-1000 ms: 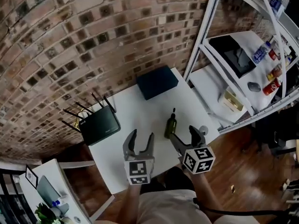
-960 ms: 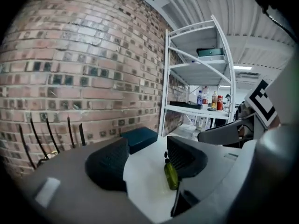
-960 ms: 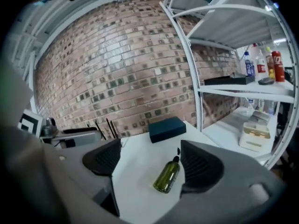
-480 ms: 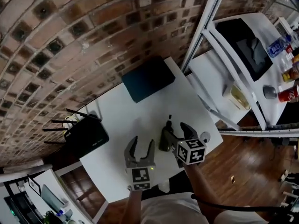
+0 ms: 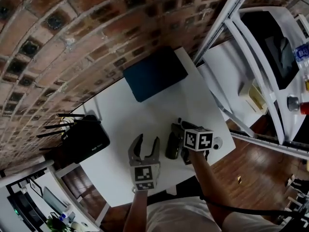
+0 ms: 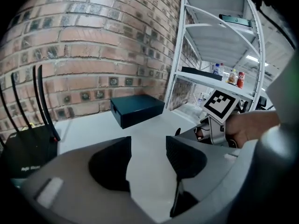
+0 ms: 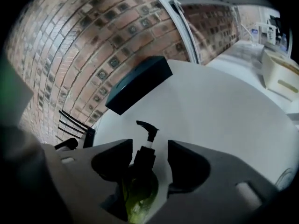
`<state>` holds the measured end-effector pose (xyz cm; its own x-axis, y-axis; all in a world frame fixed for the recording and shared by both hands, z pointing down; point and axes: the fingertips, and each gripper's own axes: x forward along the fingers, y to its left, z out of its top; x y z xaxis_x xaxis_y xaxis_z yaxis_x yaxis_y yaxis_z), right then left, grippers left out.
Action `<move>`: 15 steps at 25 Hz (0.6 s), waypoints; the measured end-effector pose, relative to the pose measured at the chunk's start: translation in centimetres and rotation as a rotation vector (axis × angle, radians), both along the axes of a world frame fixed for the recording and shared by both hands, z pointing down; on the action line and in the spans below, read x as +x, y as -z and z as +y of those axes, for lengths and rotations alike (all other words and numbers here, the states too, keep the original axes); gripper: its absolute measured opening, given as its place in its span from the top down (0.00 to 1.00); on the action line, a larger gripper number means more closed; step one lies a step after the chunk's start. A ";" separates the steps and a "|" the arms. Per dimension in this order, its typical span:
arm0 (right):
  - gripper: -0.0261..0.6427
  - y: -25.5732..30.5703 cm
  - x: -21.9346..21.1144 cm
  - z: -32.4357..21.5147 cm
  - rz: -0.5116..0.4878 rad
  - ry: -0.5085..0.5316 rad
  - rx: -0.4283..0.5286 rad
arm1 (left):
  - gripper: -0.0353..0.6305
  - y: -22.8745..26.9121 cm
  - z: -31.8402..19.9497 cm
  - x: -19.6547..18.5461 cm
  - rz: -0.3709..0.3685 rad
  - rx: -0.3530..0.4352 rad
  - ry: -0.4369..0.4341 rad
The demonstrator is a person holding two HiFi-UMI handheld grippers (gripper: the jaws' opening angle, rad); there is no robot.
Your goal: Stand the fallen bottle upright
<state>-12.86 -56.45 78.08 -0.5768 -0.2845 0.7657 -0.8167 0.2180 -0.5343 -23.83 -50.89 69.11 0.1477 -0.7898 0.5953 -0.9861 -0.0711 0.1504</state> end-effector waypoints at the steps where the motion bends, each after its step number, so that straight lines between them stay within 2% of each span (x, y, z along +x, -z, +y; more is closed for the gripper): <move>1: 0.65 -0.3 -0.3 0.1 -0.014 0.005 -0.024 | 0.57 0.0 0.0 -0.1 0.003 -0.004 0.004; 4: 0.77 -0.4 -1.1 0.6 -0.034 0.041 -0.057 | 0.57 0.2 0.3 -0.2 0.013 -0.010 0.006; 8: 0.78 0.7 -1.7 1.2 -0.040 0.086 -0.030 | 0.57 1.3 0.6 -0.8 0.017 0.006 0.014; 11: 0.78 3.0 -2.5 1.6 -0.039 0.146 0.077 | 0.57 2.7 0.8 -1.3 0.029 0.032 0.021; 15: 0.78 6.9 -3.6 2.5 0.003 0.265 0.274 | 0.57 5.1 1.3 -2.4 0.031 0.071 0.035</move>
<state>-16.48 -53.98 71.20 -0.6559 -0.3203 0.6836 -0.7142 0.5566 -0.4244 -26.24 -49.55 64.06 0.1372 -0.8350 0.5329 -0.9830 -0.0486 0.1770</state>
